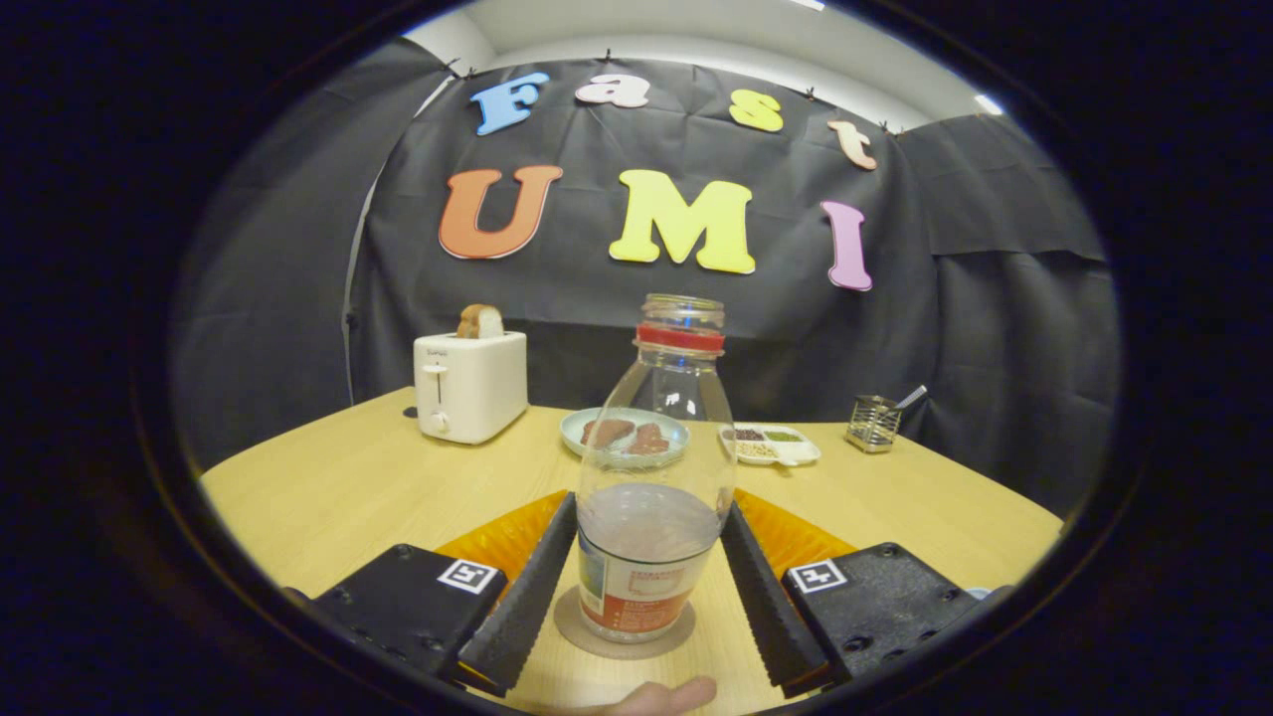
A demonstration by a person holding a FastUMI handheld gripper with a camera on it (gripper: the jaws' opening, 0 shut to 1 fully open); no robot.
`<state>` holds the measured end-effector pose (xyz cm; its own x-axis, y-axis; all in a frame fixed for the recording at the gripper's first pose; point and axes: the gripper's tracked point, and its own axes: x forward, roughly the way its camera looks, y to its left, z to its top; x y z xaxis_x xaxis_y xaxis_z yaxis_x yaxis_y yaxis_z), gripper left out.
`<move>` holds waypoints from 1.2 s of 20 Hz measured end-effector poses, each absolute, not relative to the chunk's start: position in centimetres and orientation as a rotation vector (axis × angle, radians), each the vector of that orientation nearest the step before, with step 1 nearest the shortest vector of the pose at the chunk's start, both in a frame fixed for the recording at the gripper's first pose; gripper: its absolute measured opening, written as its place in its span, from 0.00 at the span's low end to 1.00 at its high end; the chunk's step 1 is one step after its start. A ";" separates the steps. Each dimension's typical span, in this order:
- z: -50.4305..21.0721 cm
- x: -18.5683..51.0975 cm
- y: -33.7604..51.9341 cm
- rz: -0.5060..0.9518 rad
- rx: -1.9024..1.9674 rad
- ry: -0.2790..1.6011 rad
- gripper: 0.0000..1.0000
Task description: Take the bottle from table, then pour the juice into the cup, finally place the bottle on the coaster
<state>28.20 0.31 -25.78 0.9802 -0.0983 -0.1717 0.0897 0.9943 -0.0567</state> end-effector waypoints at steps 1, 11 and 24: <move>-25.3 28.1 0.5 -0.089 -0.053 0.175 0.94; -17.5 23.9 1.3 -0.044 -0.006 0.111 0.95; -4.3 11.1 1.6 -0.030 -0.029 0.045 1.00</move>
